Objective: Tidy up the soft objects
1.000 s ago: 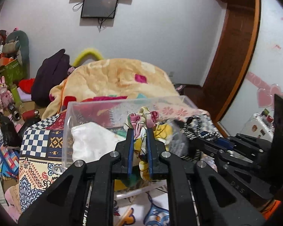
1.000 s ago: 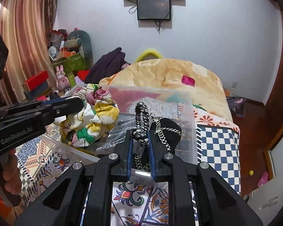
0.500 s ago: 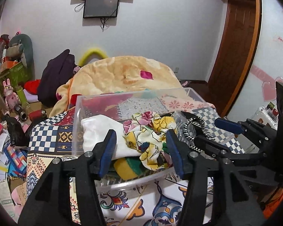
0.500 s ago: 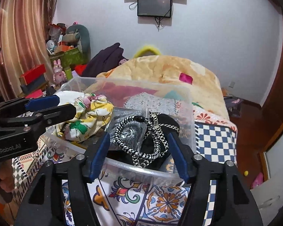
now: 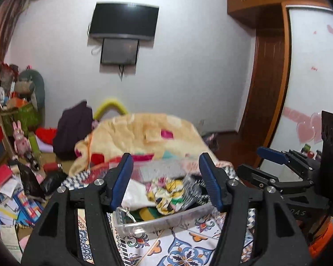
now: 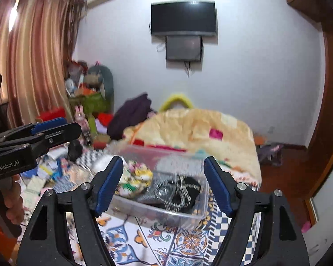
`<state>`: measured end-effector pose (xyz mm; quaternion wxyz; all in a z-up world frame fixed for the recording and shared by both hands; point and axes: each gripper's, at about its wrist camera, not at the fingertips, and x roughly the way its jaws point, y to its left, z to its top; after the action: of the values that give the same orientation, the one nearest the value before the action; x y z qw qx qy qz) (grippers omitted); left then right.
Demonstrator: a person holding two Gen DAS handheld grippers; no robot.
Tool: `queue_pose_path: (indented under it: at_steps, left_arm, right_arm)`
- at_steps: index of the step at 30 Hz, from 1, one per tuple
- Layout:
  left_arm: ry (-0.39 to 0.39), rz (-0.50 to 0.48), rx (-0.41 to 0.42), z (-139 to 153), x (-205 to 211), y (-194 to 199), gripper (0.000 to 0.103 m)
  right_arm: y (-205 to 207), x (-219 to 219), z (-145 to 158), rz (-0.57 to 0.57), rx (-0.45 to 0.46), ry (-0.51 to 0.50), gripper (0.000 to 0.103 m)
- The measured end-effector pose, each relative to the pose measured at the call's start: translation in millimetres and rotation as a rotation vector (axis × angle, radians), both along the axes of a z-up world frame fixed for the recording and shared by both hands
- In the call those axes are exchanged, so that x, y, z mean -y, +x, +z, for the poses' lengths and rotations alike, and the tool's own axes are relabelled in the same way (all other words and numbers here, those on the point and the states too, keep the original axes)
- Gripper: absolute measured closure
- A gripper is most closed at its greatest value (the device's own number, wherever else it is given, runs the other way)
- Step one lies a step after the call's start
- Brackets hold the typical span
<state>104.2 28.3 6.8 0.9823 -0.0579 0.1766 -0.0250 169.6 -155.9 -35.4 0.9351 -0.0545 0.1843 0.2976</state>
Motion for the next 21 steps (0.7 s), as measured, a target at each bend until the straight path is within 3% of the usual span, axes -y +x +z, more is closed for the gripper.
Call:
queue_pose_path:
  at_steps: [5,9,13,18,21]
  left_arm:
    - [0.026,0.002,0.083,24,6,-27,0.032]
    - [0.032,0.001,0.119,35,9,-44,0.024]
    - [0.048,0.011,0.15,42,15,-57,0.008]
    - [0.049,0.004,0.171,45,18,-66,0.003]
    - [0.038,0.001,0.171,45,17,-67,0.002]
  right_arm:
    - [-26,10,25,0.016,0.065,0.055,0.029]
    - [-46,16,40,0.022,0.12,0.094,0.022]
    - [-58,19,46,0.018,0.152,0.124,0.017]
    - [-63,20,43,0.012,0.166,0.132,0.003]
    - [-63,20,42,0.008,0.172,0.136,0.0]
